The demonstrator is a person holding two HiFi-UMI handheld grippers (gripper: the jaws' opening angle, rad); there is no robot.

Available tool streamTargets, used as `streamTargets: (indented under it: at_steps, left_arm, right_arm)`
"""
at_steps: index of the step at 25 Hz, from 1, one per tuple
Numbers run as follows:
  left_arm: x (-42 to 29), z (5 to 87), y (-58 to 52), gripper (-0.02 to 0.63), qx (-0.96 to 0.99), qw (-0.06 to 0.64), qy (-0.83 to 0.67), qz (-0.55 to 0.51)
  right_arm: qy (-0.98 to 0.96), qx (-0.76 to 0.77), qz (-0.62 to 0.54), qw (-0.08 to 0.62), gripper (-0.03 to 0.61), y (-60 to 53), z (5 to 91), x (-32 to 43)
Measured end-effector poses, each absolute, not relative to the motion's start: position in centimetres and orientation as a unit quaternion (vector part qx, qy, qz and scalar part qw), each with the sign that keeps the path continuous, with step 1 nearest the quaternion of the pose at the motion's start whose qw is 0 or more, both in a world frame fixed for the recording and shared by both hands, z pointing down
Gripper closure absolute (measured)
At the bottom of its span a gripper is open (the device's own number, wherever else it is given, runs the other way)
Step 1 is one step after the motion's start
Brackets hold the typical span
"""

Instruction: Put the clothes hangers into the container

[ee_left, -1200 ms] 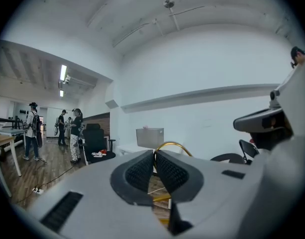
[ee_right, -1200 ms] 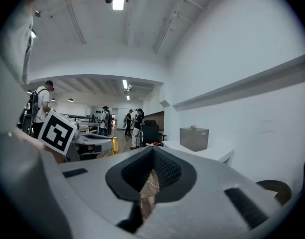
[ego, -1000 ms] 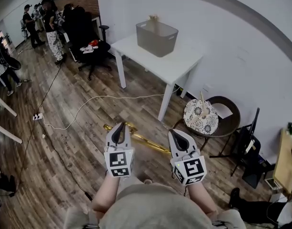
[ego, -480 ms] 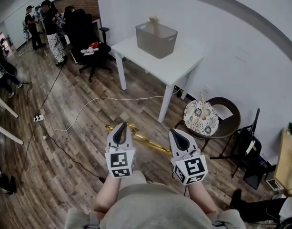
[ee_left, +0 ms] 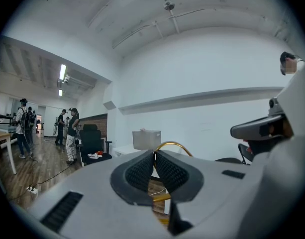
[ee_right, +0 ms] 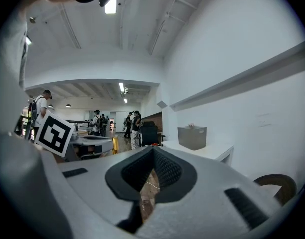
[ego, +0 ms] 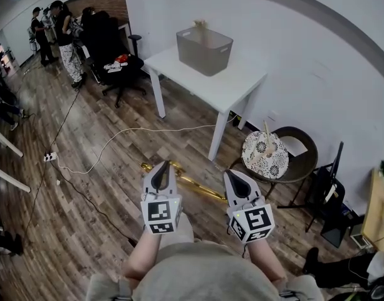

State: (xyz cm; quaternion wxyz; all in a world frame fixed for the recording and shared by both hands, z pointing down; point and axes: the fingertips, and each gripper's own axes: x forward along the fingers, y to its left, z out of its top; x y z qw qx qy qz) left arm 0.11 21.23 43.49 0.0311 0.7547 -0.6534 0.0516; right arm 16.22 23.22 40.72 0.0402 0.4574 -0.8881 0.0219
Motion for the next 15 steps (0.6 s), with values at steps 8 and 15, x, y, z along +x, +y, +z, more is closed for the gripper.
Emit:
streamTargets:
  at_steps: [8, 15]
  left_arm:
    - [-0.9, 44.1, 17.6, 0.597, 0.755, 0.034, -0.652, 0.052]
    - [-2.3, 44.4, 12.6, 0.597, 0.759, 0.031, -0.649, 0.043]
  right_arm:
    - [-0.889, 0.456, 0.019, 0.044, 0.575, 19.7, 41.1, 14.9]
    - [-0.885, 0.464, 0.017, 0.047, 0.575, 14.7, 41.6, 13.6]
